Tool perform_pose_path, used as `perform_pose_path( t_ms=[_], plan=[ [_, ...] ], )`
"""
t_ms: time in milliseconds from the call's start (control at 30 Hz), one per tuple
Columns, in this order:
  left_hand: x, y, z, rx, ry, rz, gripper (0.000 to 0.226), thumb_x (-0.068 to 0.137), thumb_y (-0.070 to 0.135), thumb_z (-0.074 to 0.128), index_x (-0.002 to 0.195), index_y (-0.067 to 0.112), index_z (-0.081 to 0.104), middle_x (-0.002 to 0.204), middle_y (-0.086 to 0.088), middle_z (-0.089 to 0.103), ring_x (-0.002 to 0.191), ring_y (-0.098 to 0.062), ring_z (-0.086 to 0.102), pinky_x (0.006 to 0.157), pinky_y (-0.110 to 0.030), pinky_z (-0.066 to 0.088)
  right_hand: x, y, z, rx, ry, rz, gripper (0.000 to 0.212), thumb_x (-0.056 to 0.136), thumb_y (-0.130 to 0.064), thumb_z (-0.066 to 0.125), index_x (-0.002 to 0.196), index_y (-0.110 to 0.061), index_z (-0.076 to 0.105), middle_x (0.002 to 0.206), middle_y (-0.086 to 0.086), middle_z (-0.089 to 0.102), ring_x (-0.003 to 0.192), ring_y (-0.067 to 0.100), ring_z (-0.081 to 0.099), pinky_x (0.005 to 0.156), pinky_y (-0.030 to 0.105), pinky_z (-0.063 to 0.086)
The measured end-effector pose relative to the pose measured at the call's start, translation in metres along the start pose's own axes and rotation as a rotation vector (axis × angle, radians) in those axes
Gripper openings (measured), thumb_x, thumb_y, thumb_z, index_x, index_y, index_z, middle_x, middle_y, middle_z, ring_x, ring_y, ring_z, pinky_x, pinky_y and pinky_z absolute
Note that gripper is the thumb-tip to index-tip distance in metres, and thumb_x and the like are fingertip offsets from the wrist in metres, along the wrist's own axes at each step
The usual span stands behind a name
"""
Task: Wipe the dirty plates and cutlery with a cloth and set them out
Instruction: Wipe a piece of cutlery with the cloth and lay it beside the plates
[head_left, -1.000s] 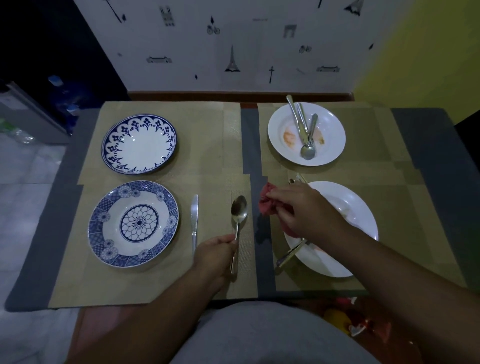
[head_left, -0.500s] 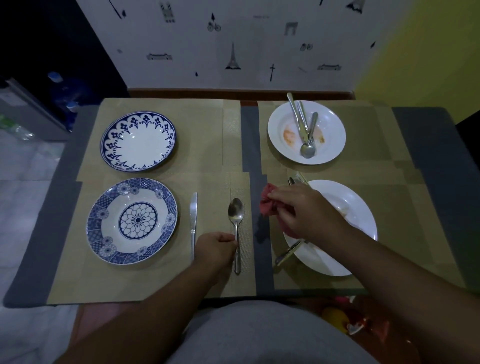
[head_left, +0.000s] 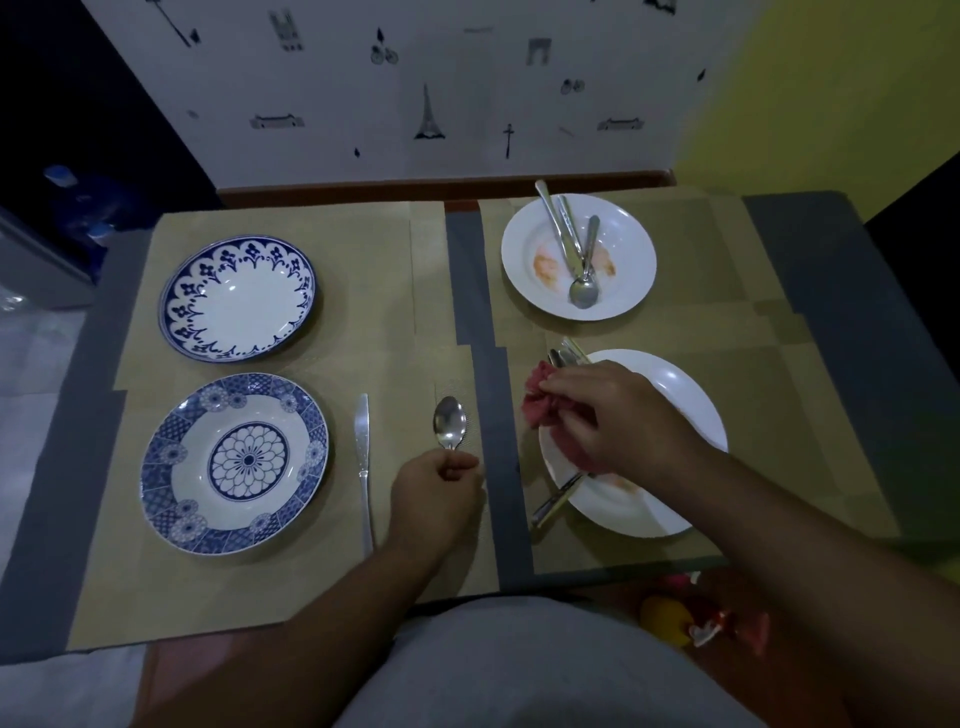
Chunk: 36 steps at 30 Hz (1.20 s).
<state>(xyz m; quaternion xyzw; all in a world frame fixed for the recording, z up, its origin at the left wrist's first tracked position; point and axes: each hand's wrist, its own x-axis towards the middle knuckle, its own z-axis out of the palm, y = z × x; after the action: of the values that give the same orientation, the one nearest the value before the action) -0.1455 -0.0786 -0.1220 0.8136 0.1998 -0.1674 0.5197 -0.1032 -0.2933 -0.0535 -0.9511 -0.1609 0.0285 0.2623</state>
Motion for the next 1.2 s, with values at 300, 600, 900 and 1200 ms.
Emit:
perform_pose_path(
  t_ms=[300, 600, 900, 1200],
  plan=[
    [-0.008, 0.033, 0.048, 0.243, -0.395, 0.059, 0.014, 0.083, 0.029, 0.08, 0.085, 0.02, 0.07, 0.086, 0.003, 0.073, 0.082, -0.01, 0.069, 0.076, -0.028, 0.059, -0.031, 0.021, -0.013, -0.011, -0.004, 0.082, 0.028, 0.081, -0.006, 0.065, 0.103, -0.022, 0.073, 0.1, -0.006, 0.073, 0.09, 0.01, 0.061, 0.082, 0.007, 0.038],
    [-0.012, 0.04, 0.061, 0.235, -0.442, -0.069, 0.013, 0.08, 0.013, 0.082, 0.086, 0.016, 0.071, 0.094, 0.0, 0.072, 0.09, -0.013, 0.068, 0.08, -0.035, 0.061, -0.065, 0.039, -0.012, 0.008, -0.035, 0.107, 0.03, 0.083, -0.005, 0.065, 0.109, -0.019, 0.073, 0.112, -0.005, 0.072, 0.102, 0.01, 0.061, 0.088, 0.006, 0.035],
    [-0.03, 0.042, 0.03, -0.154, -0.451, -0.27, 0.02, 0.081, 0.006, 0.08, 0.099, 0.009, 0.073, 0.087, -0.007, 0.078, 0.07, -0.013, 0.074, 0.054, -0.018, 0.054, -0.065, 0.034, -0.006, -0.052, -0.028, -0.09, 0.028, 0.077, 0.001, 0.073, 0.102, -0.01, 0.074, 0.11, 0.006, 0.071, 0.103, 0.014, 0.061, 0.095, 0.007, 0.034],
    [-0.034, 0.035, 0.006, -0.408, -0.457, -0.343, 0.018, 0.089, 0.003, 0.07, 0.105, 0.005, 0.077, 0.083, -0.006, 0.076, 0.063, -0.01, 0.067, 0.061, -0.022, 0.053, -0.038, 0.005, 0.021, -0.092, 0.0, -0.256, 0.037, 0.075, -0.001, 0.075, 0.111, -0.009, 0.072, 0.116, 0.009, 0.069, 0.105, 0.027, 0.065, 0.093, 0.04, 0.052]
  ],
)
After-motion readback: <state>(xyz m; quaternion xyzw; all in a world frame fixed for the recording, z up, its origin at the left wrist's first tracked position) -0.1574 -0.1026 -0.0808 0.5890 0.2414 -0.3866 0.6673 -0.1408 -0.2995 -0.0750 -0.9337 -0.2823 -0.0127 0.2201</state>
